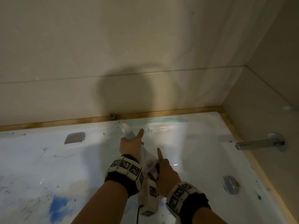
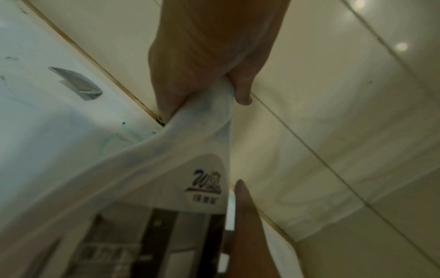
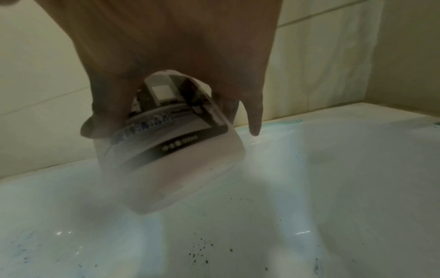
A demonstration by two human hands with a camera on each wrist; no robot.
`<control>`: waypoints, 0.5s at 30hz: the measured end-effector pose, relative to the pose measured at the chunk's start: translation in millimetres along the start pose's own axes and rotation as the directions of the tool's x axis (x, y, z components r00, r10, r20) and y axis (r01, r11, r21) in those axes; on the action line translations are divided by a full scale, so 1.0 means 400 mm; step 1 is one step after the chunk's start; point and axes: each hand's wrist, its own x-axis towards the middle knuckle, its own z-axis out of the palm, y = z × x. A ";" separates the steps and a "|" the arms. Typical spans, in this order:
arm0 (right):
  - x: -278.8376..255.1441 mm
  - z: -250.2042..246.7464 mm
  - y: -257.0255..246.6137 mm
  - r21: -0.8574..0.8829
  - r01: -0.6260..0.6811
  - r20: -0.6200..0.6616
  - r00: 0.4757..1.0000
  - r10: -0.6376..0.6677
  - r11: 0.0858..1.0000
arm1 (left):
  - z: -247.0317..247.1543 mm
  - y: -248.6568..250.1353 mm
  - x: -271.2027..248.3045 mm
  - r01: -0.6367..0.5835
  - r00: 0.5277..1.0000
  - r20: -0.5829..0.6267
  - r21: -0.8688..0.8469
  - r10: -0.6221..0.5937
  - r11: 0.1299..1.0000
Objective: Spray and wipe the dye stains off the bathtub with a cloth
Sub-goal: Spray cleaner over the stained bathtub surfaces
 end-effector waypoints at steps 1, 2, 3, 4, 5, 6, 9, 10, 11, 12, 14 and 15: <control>-0.019 0.011 -0.018 0.002 0.028 -0.046 0.999 -0.028 1.000 | -0.018 0.005 -0.016 -0.015 1.000 -0.023 0.001 0.015 1.000; -0.040 0.021 -0.037 -0.009 0.052 -0.087 0.995 -0.052 0.999 | -0.038 0.010 -0.032 -0.017 0.999 -0.041 0.008 0.017 1.000; -0.060 0.031 -0.055 -0.036 0.060 -0.127 0.990 -0.064 0.998 | -0.057 0.014 -0.050 -0.015 0.999 -0.050 0.006 0.015 1.000; -0.078 0.042 -0.070 -0.064 0.054 -0.158 0.985 -0.064 0.996 | -0.077 0.018 -0.072 -0.021 0.998 -0.055 -0.004 0.021 1.000; -0.097 0.049 -0.083 -0.084 0.045 -0.178 0.982 -0.059 0.995 | -0.094 0.018 -0.092 -0.036 0.998 -0.052 -0.010 0.035 0.999; -0.119 0.053 -0.097 -0.087 0.039 -0.186 0.981 -0.055 0.995 | -0.111 0.021 -0.116 -0.040 0.998 -0.043 -0.037 0.038 0.999; -0.184 0.050 -0.125 -0.082 0.036 -0.166 0.985 -0.049 0.996 | -0.178 0.039 -0.200 -0.015 0.991 0.127 -0.186 0.039 0.982; -0.205 0.047 -0.132 -0.053 0.040 -0.174 0.984 -0.049 0.998 | -0.212 0.036 -0.222 0.008 0.974 0.223 -0.232 0.045 0.973; -0.221 0.042 -0.136 0.003 0.047 -0.198 0.979 -0.046 0.999 | -0.253 0.032 -0.247 -0.018 0.943 0.317 -0.250 0.099 0.968; -0.238 0.035 -0.142 0.089 0.051 -0.221 0.975 -0.030 0.995 | -0.306 0.027 -0.281 -0.062 0.896 0.418 -0.210 0.147 0.976; -0.262 0.026 -0.155 0.301 0.056 -0.253 0.967 0.023 0.952 | -0.396 -0.027 -0.329 -0.128 0.875 0.462 -0.073 0.147 0.989; -0.269 0.026 -0.161 0.409 0.069 -0.266 0.963 0.046 0.910 | -0.434 -0.071 -0.356 -0.139 0.883 0.449 -0.034 0.140 0.990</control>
